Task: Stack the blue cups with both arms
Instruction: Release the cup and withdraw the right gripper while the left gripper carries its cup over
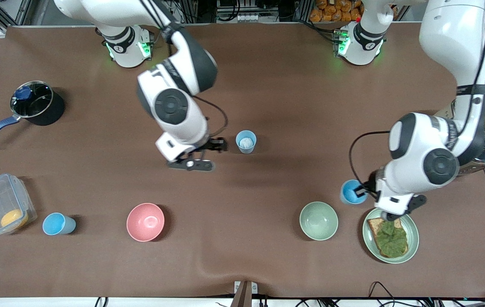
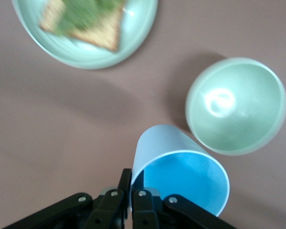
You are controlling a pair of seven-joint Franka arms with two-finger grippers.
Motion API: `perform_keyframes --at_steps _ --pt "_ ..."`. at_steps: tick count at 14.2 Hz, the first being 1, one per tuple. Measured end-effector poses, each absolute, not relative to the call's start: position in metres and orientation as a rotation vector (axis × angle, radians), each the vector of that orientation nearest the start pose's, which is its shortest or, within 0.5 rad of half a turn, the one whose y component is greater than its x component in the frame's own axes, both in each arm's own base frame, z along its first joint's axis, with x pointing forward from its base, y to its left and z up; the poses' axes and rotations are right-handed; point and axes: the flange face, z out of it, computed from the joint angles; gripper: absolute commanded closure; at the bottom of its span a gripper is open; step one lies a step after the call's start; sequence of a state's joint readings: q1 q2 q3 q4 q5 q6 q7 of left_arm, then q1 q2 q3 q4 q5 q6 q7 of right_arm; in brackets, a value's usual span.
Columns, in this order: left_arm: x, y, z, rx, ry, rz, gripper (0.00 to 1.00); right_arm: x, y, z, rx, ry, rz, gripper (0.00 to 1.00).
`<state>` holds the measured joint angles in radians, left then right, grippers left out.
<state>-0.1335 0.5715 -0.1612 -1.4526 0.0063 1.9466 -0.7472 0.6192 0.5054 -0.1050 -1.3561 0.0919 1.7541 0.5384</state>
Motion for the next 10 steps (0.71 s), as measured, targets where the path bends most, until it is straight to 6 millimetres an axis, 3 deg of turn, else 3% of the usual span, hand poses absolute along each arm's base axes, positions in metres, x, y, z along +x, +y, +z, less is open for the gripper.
perform_keyframes --at_steps 2,6,8,10 --pt "0.664 -0.224 0.354 -3.092 -0.794 0.188 1.00 0.605 0.298 0.447 -3.179 -0.087 0.266 0.00" --pt "0.642 -0.279 0.363 -3.094 -0.906 0.239 1.00 0.625 0.144 0.494 -3.103 -0.310 0.408 0.00" --pt "0.624 -0.318 0.366 -3.098 -0.916 0.265 1.00 0.617 0.088 0.520 -3.066 -0.328 0.449 0.00" --pt "0.598 -0.364 0.366 -3.094 -0.898 0.275 1.00 0.603 0.048 0.547 -3.043 -0.329 0.445 0.00"
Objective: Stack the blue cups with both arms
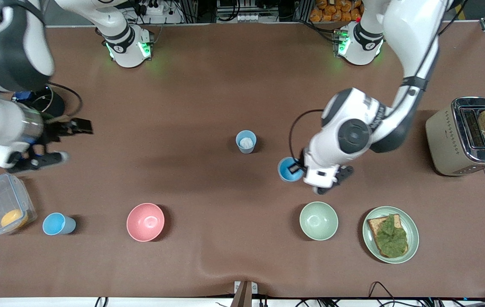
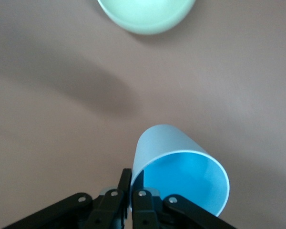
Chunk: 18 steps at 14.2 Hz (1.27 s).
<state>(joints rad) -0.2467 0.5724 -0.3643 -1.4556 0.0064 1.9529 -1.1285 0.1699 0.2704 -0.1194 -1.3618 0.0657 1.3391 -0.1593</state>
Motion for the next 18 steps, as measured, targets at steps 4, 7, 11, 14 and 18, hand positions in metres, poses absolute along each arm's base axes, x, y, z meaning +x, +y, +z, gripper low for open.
perform_keyframes --at_steps 4,7,11,14,18 --pt "0.547 -0.445 0.350 -3.109 -0.838 0.264 1.00 0.594 0.018 0.553 -3.051 -0.297 0.300 0.00" --pt "0.522 -0.480 0.332 -3.111 -0.797 0.244 1.00 0.575 0.014 0.541 -3.078 -0.301 0.156 0.00" --pt "0.509 -0.496 0.333 -3.111 -0.802 0.237 1.00 0.558 0.004 0.557 -3.119 -0.302 0.082 0.00" --pt "0.508 -0.494 0.336 -3.097 -0.799 0.244 1.00 0.559 0.001 0.575 -3.130 -0.297 0.009 0.00" --pt "0.498 -0.490 0.330 -3.028 -0.762 0.303 1.00 0.557 -0.005 0.587 -3.132 -0.278 0.021 0.00"
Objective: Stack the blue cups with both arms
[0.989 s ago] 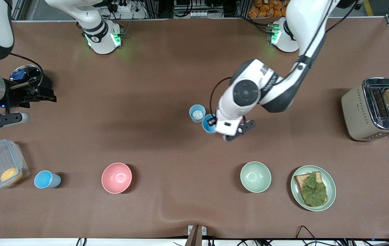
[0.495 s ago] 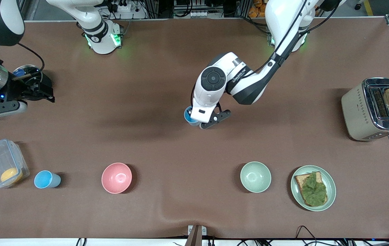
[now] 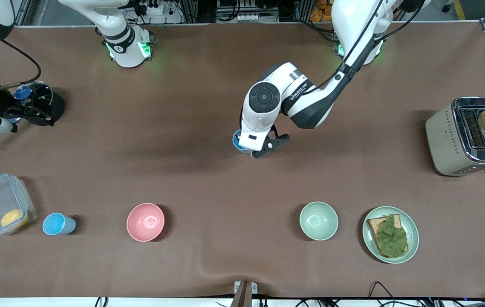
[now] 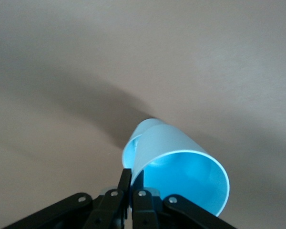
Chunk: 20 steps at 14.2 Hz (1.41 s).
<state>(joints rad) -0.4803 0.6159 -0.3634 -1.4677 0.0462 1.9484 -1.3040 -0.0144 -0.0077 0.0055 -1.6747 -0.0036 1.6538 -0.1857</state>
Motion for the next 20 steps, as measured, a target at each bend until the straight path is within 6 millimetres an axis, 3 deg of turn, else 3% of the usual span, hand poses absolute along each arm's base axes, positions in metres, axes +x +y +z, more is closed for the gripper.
perform_keyframes --at_steps 4,13,14,15,16,20 --pt "0.480 -0.498 0.321 -2.999 -0.713 0.330 1.00 0.556 -0.009 0.589 -3.132 -0.266 0.025 0.00" --pt "0.476 -0.504 0.303 -3.004 -0.694 0.324 1.00 0.556 -0.016 0.589 -3.133 -0.248 0.031 0.00" --pt "0.475 -0.506 0.301 -3.005 -0.691 0.324 0.83 0.556 -0.016 0.589 -3.133 -0.247 0.031 0.00" --pt "0.474 -0.506 0.301 -3.004 -0.692 0.323 0.25 0.556 -0.016 0.589 -3.133 -0.248 0.031 0.00" --pt "0.474 -0.507 0.301 -2.999 -0.713 0.322 0.00 0.556 -0.016 0.589 -3.133 -0.249 0.031 0.00" --pt "0.473 -0.510 0.303 -2.989 -0.731 0.269 0.00 0.556 -0.015 0.589 -3.133 -0.249 0.031 0.00"
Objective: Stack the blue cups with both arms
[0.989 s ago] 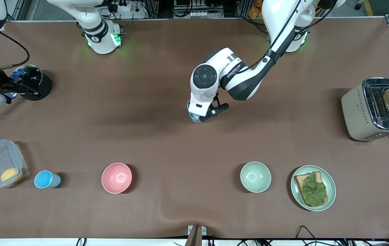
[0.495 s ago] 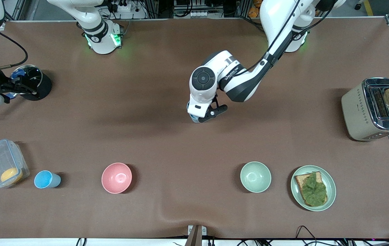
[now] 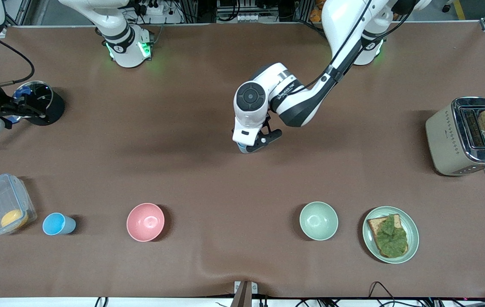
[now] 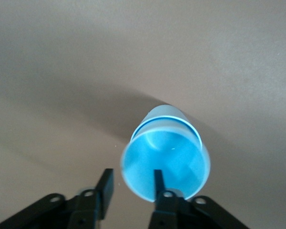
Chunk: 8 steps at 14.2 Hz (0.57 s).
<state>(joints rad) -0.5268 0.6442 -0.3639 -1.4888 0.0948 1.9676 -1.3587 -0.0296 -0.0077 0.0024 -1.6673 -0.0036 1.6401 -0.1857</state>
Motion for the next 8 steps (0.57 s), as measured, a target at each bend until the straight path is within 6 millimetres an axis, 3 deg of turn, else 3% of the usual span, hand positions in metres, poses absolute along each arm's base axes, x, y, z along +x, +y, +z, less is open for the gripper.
perform_keyframes --at_steps 2,4,8 --pt "0.479 -0.508 0.312 -2.999 -0.735 0.230 0.00 0.556 -0.015 0.589 -3.133 -0.249 0.031 0.00" --pt "0.501 -0.489 0.329 -3.001 -0.762 0.137 0.00 0.555 -0.015 0.589 -3.133 -0.249 0.033 0.00" --pt "0.573 -0.404 0.373 -3.034 -0.803 0.035 0.00 0.555 -0.016 0.589 -3.133 -0.249 0.033 0.00"
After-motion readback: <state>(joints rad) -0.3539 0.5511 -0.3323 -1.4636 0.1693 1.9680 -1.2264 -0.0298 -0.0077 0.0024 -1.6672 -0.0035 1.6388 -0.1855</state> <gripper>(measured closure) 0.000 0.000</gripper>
